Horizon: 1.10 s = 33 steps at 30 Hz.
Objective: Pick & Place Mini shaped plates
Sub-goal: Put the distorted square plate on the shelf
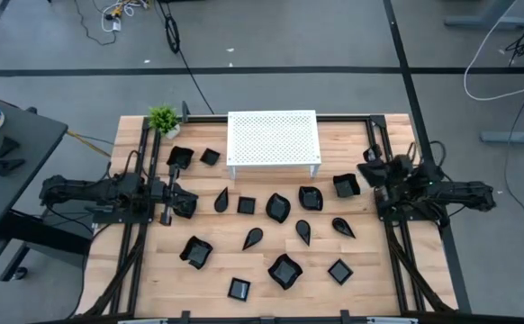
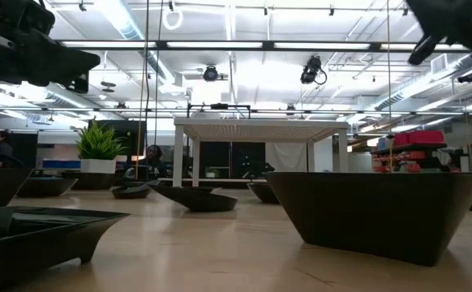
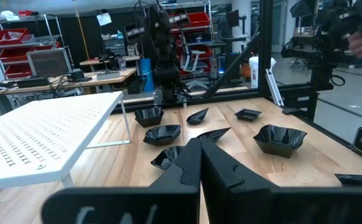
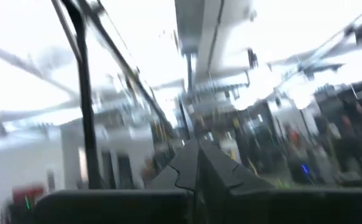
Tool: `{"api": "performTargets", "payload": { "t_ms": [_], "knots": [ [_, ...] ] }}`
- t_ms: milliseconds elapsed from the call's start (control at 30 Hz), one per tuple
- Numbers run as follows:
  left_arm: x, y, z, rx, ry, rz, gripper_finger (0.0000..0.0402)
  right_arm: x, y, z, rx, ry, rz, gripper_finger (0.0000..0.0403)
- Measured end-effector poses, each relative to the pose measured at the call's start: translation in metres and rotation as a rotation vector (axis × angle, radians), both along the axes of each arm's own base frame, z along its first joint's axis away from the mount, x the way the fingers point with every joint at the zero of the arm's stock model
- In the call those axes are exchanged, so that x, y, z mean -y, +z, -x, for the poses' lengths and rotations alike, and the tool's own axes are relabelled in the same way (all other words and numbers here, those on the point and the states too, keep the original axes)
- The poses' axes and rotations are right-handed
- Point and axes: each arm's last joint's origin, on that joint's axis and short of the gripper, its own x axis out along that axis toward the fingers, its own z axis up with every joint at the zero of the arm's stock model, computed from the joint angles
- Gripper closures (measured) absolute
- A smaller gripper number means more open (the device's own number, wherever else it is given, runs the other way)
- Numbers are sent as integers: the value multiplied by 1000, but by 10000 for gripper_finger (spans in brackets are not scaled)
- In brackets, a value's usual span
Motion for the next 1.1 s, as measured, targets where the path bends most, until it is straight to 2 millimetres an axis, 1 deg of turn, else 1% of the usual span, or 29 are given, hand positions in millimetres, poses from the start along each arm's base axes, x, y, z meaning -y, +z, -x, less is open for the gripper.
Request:
{"api": "performTargets", "payload": {
  "t_ms": [300, 400, 500, 733, 867, 1000, 1100],
  "knots": [
    [0, 0, 0, 0, 0, 0, 399, 3, 22, 23, 344, -36, -175, 382],
    [0, 0, 0, 0, 0, 0, 399, 5, 30, 29, 413, -47, -239, 382],
    [0, 0, 0, 0, 0, 0, 399, 5, 44, 36, 459, -48, -262, 382],
    [0, 0, 0, 0, 0, 0, 399, 5, 81, 51, 548, -61, -278, 382],
    [0, 0, 0, 0, 0, 0, 399, 5, 106, 57, 576, -40, -308, 382],
    [0, 0, 0, 0, 0, 0, 399, 5, 132, 58, 543, -9, -339, 382],
    [0, 0, 0, 0, 0, 0, 399, 5, 152, 57, 482, 6, -357, 382]
  ]
}}
